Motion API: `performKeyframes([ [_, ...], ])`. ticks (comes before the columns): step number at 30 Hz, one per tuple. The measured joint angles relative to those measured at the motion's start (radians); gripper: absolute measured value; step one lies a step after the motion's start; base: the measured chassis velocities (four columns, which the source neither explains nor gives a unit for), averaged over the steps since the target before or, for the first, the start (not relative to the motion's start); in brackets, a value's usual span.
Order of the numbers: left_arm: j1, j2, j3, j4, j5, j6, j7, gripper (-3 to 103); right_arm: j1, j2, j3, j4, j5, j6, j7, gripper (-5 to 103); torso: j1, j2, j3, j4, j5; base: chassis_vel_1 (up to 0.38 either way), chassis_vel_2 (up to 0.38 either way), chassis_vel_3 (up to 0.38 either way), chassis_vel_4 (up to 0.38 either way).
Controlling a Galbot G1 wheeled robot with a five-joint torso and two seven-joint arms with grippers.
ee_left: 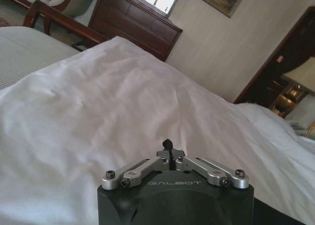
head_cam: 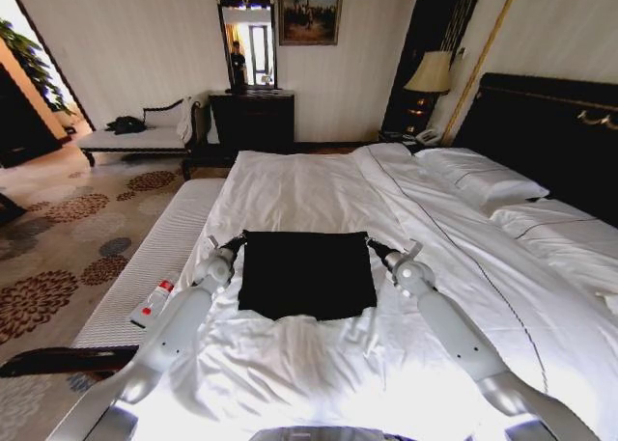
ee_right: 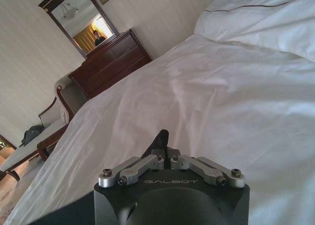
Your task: Fold the clothes on the bed.
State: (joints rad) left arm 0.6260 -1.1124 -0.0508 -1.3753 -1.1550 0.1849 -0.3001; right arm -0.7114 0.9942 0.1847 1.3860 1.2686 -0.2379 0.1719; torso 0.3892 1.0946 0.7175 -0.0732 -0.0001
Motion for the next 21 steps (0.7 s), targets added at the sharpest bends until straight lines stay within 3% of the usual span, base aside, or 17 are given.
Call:
performKeyframes([
  [9,0.020,-0.015,-0.001,-0.008,0.023,-0.010,0.001,0,-0.026,0.002,-0.003,-0.002,-0.038,0.016,-0.021,1,0.000,0.000,0.000,-0.0003,0.0001,0.000,0.000,0.000,0.000],
  [16,0.095,0.009,-0.055,-0.093,0.033,-0.029,0.000,0,-0.122,-0.017,0.012,0.008,-0.201,0.075,-0.117,1,0.000,0.000,0.000,-0.0003,0.0001,0.000,0.000,0.000,0.000],
  [21,0.148,0.033,-0.075,-0.167,0.031,-0.036,-0.003,0,-0.189,-0.016,0.050,0.042,-0.229,0.104,-0.127,1,0.000,0.000,0.000,-0.0003,0.0001,0.000,0.000,0.000,0.000],
])
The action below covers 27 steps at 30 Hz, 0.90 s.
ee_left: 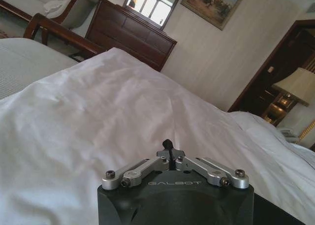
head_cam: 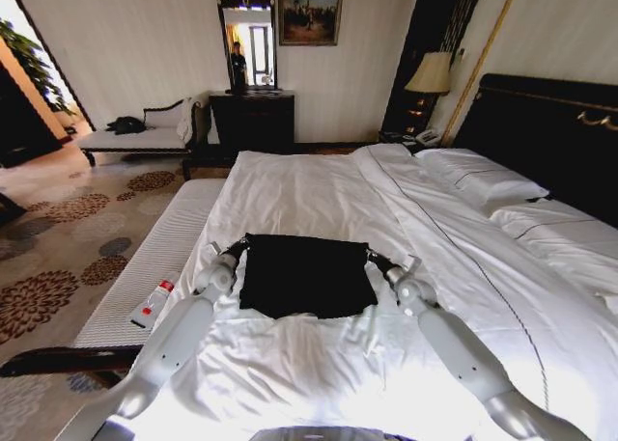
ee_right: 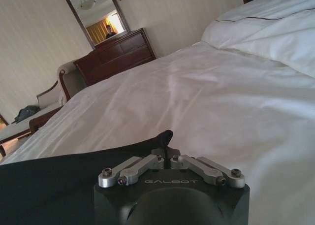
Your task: Fold the clothes on the bed.
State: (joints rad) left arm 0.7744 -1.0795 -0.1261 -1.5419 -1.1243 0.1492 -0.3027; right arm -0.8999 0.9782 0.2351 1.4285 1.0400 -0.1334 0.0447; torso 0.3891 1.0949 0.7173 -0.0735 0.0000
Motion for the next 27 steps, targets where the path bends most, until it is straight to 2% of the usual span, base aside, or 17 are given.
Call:
performKeyframes([
  [5,0.116,0.007,-0.041,-0.083,0.016,-0.005,0.003,0,-0.088,0.000,0.041,0.063,-0.065,0.038,-0.013,1,0.000,0.000,0.000,0.0002,-0.0001,0.000,0.000,0.000,0.000],
  [14,0.256,0.020,-0.141,-0.171,0.033,-0.011,0.026,0,-0.204,-0.001,0.087,0.161,-0.149,0.074,-0.021,1,0.000,0.000,0.000,0.0000,-0.0001,0.000,0.000,0.000,0.000],
  [27,0.385,0.040,-0.166,-0.262,0.092,-0.026,0.049,0,-0.277,0.007,0.095,0.181,-0.202,0.096,-0.024,1,0.000,0.000,0.000,0.0001,0.0001,0.000,0.000,0.000,0.000],
])
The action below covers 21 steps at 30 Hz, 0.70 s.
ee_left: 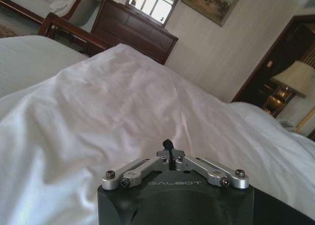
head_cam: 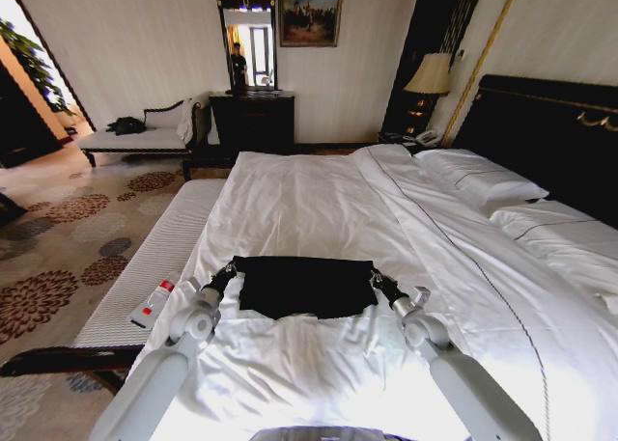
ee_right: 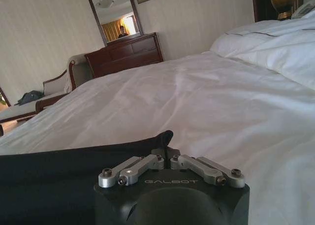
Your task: Fold the clothes on the bed.
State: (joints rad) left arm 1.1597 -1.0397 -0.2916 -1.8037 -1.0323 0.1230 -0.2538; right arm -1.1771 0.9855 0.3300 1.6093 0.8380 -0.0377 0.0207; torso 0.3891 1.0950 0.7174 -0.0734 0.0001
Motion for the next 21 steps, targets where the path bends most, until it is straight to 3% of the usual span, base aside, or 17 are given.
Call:
performKeyframes([
  [19,0.075,0.019,0.012,-0.009,0.056,0.000,0.012,0,-0.079,0.000,0.008,0.005,-0.031,0.021,-0.015,-2,0.000,0.000,0.000,-0.0001,-0.0001,0.000,0.000,0.000,0.000],
  [21,0.091,0.029,0.012,-0.025,0.072,0.006,0.009,-2,-0.097,-0.003,0.013,0.024,-0.034,0.021,-0.018,7,0.000,0.000,0.000,-0.0002,-0.0001,0.000,0.000,0.000,0.000],
])
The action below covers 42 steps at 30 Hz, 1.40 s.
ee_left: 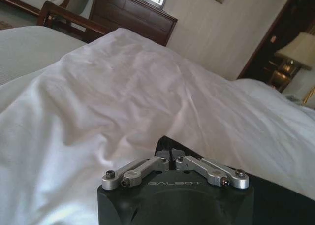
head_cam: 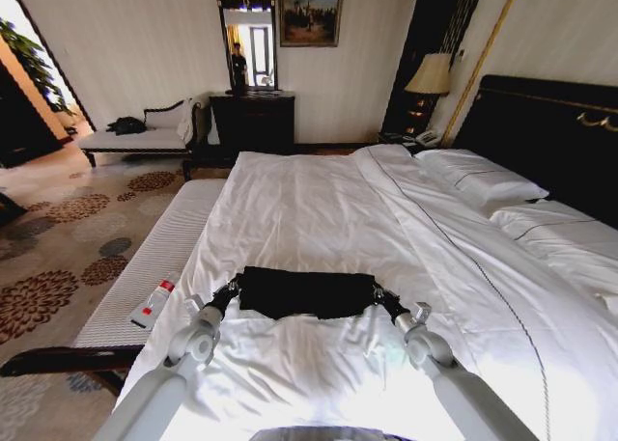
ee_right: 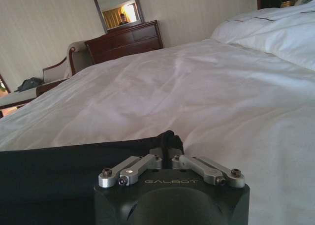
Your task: Fold the clothes on the bed.
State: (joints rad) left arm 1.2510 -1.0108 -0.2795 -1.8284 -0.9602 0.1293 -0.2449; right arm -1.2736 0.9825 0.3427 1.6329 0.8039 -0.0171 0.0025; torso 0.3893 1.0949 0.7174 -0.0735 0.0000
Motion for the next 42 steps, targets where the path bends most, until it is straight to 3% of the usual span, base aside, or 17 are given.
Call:
performKeyframes([
  [2,0.015,0.008,-0.001,-0.015,0.007,0.003,0.000,-2,-0.014,-0.002,0.005,0.013,-0.004,0.000,-0.001,7,0.000,0.000,0.000,0.0001,-0.0001,0.000,0.000,0.000,0.000],
  [5,0.067,0.032,-0.021,-0.061,0.016,0.010,0.004,12,-0.071,-0.012,0.029,0.065,-0.011,0.006,-0.006,22,0.000,0.000,0.000,0.0001,0.0000,0.000,0.000,0.000,0.000],
  [12,0.091,0.088,-0.061,-0.116,0.051,0.008,0.010,33,-0.139,-0.043,0.079,0.143,-0.010,0.028,-0.018,44,0.000,0.000,0.000,0.0003,-0.0001,0.000,0.000,0.000,0.000],
  [17,-0.043,0.114,-0.046,-0.134,-0.024,0.029,-0.033,56,-0.095,-0.086,0.094,0.153,0.003,0.033,-0.011,66,0.000,0.000,0.000,-0.0001,0.0001,0.000,0.000,0.000,0.000],
  [18,-0.081,0.118,-0.034,-0.126,-0.036,0.035,-0.040,56,-0.071,-0.097,0.089,0.144,0.001,0.031,-0.006,71,0.000,0.000,0.000,-0.0001,0.0000,0.000,0.000,0.000,0.000],
  [20,-0.116,0.121,-0.019,-0.111,-0.044,0.041,-0.046,61,-0.043,-0.108,0.078,0.129,-0.006,0.028,-0.003,71,0.000,0.000,0.000,-0.0003,0.0001,0.000,0.000,0.000,0.000],
  [23,-0.216,0.125,0.067,-0.030,-0.048,0.057,-0.033,78,0.069,-0.133,0.021,0.056,-0.046,0.001,0.002,89,0.000,0.000,0.000,0.0005,-0.0002,0.000,0.000,0.000,0.000],
  [25,-0.288,0.125,0.151,0.036,-0.048,0.061,-0.024,83,0.143,-0.138,-0.032,-0.012,-0.094,-0.006,0.002,94,0.000,0.000,0.000,0.0003,0.0000,0.000,0.000,0.000,0.000],
  [26,-0.288,0.125,0.151,0.036,-0.048,0.061,-0.024,83,0.143,-0.138,-0.032,-0.012,-0.094,-0.006,0.002,94,0.000,0.000,0.000,0.0003,0.0000,0.000,0.000,0.000,0.000],
  [29,-0.382,0.114,0.261,0.100,-0.046,0.063,-0.014,97,0.249,-0.137,-0.121,-0.131,-0.193,0.027,-0.005,100,0.000,0.000,0.000,0.0005,0.0003,0.000,0.000,0.000,0.000],
  [37,-0.587,0.007,0.452,0.264,-0.055,0.064,-0.007,100,0.421,-0.105,-0.260,-0.295,-0.259,0.086,-0.027,100,0.000,0.000,0.000,-0.0001,0.0001,0.000,0.000,0.000,0.000],
  [42,-0.613,-0.017,0.505,0.306,-0.061,0.062,0.003,100,0.468,-0.092,-0.291,-0.350,-0.284,0.115,-0.044,100,0.000,0.000,0.000,0.0001,0.0001,0.000,0.000,0.000,0.000],
])
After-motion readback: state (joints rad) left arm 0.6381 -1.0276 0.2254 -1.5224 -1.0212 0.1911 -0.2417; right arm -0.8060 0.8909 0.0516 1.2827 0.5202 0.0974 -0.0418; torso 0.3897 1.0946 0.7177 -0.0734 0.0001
